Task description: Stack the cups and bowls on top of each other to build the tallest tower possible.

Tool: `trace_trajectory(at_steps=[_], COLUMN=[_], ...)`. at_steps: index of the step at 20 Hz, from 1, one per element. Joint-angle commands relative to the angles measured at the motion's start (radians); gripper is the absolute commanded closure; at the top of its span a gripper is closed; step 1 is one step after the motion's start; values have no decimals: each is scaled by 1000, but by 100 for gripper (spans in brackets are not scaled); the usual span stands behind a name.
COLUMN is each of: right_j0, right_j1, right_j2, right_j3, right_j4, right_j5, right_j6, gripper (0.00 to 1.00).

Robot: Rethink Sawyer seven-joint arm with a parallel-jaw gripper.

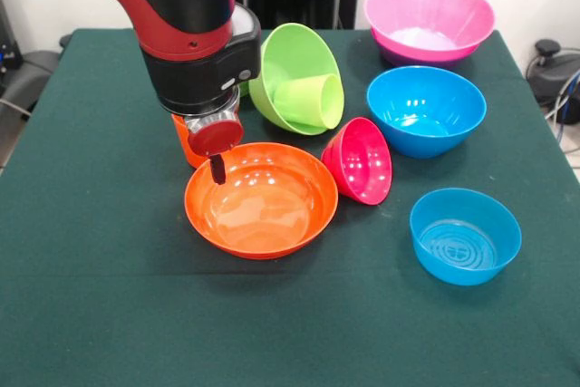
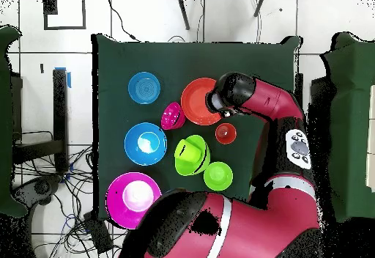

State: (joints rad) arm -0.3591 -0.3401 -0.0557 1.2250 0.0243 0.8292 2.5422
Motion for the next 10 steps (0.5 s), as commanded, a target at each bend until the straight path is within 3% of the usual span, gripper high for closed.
trace_trajectory(at_steps=[1,5,7,10], right_j0=[37,48,70,84], right_j1=[-2,-6,-8,-8], right_j2=[23,0,-50,-78], right_j3=[-22,-3,-57,-98], right_j4=[-56,-52,-142,-215], right_j5=[50,23,-26,-66], right_j6=[-29,-1,-72,-135], gripper=[0,0,0,0])
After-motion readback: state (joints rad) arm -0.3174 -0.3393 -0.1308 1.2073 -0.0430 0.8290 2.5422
